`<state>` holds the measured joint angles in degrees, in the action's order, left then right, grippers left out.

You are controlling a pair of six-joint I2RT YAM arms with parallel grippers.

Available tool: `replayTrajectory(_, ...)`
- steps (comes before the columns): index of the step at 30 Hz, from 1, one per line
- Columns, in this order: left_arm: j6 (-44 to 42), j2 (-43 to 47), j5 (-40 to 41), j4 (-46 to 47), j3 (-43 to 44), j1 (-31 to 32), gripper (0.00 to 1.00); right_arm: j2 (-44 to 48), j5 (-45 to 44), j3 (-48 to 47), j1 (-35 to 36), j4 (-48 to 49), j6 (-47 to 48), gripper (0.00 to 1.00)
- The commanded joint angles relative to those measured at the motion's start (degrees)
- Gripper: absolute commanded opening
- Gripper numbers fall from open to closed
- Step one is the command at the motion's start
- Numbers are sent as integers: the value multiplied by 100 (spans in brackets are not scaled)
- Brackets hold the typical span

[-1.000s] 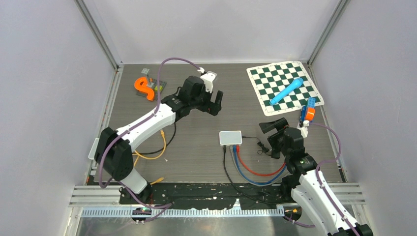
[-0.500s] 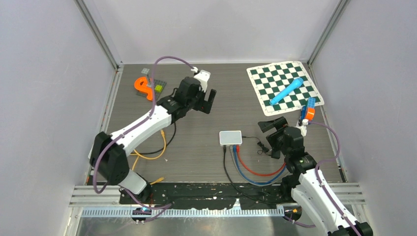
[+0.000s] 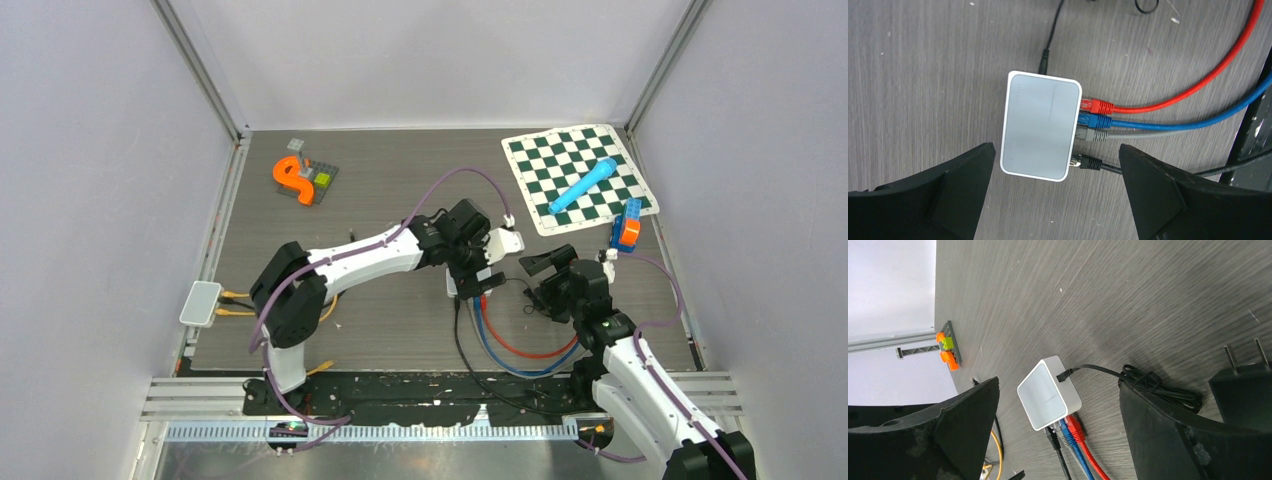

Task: Pull the plug from the switch port
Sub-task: Pull the connector from the switch port.

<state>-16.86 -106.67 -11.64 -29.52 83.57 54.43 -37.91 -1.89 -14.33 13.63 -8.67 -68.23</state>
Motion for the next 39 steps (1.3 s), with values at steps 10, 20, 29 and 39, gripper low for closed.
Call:
replayTrajectory(10, -804, -295, -455, 59, -116, -179, 100, 88, -69, 131, -16, 49, -288, 95)
replayTrajectory(20, -805, -611, -444, 141, 4, -274, 100, -323, 555, 58, -16, 493, -122, 93)
replayTrajectory(29, -793, -768, -529, 19, 86, -363, 93, -601, 758, 24, -11, 711, -198, 80)
replayTrajectory(39, -753, -859, -414, 103, -25, -363, 91, -811, 817, 85, -12, 829, -517, 73)
